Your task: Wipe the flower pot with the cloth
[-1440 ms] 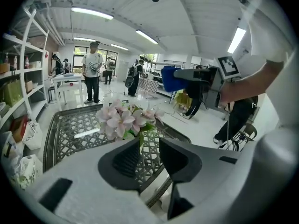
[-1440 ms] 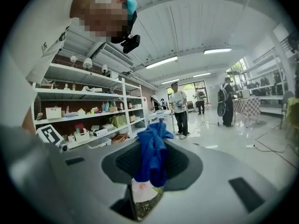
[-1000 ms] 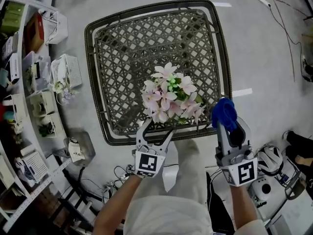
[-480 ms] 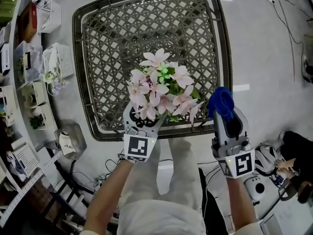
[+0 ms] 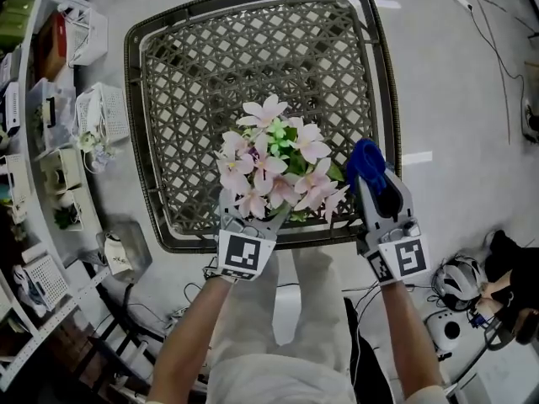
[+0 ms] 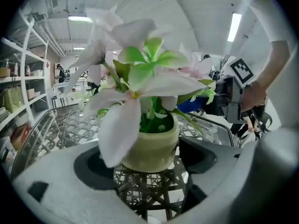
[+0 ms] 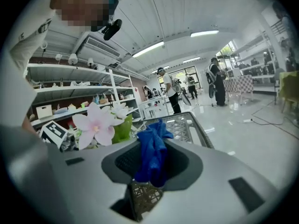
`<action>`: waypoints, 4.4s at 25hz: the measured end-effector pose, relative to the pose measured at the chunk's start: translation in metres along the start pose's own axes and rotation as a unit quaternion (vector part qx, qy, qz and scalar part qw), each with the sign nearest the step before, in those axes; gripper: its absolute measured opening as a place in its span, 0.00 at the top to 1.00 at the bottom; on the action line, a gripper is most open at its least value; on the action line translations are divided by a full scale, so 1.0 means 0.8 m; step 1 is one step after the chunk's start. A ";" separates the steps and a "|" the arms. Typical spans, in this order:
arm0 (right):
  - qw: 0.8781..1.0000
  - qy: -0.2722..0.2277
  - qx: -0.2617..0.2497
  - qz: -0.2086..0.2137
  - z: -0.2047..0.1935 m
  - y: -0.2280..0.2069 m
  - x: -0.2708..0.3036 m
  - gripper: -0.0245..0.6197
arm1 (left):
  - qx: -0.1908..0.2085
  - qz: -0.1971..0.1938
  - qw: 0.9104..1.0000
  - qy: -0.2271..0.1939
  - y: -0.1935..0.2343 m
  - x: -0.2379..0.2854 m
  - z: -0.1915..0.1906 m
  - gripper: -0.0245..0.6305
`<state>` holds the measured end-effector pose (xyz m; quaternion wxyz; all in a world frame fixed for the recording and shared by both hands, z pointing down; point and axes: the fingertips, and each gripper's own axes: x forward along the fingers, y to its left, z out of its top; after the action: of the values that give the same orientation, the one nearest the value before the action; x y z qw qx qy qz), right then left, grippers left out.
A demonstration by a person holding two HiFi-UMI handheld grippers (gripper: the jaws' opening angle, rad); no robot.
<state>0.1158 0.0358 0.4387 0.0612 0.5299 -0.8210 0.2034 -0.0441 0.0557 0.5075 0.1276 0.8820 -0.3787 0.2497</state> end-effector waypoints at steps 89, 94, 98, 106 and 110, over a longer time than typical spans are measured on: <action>0.968 0.112 -0.099 0.203 -0.026 0.058 0.064 0.77 | 0.063 -0.094 0.994 -0.012 0.059 0.024 0.022 0.36; 0.971 0.102 -0.111 0.187 -0.015 0.036 0.097 0.77 | 0.062 -0.091 0.994 -0.014 0.059 0.024 0.021 0.36; 0.971 0.099 -0.112 0.184 -0.007 0.028 0.128 0.77 | 0.062 -0.091 0.994 -0.014 0.057 0.026 0.020 0.36; 0.953 0.115 -0.126 0.249 -0.002 0.055 0.177 0.78 | 0.066 -0.091 0.993 -0.016 0.057 0.026 0.019 0.36; 0.935 0.129 -0.153 0.294 -0.001 0.063 0.184 0.78 | 0.060 -0.091 0.994 -0.013 0.055 0.028 0.009 0.36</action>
<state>0.0072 -0.0701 0.4724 0.1844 0.2180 -0.9463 0.1515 -0.0612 0.0094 0.5152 0.0918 0.9221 -0.2829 0.2477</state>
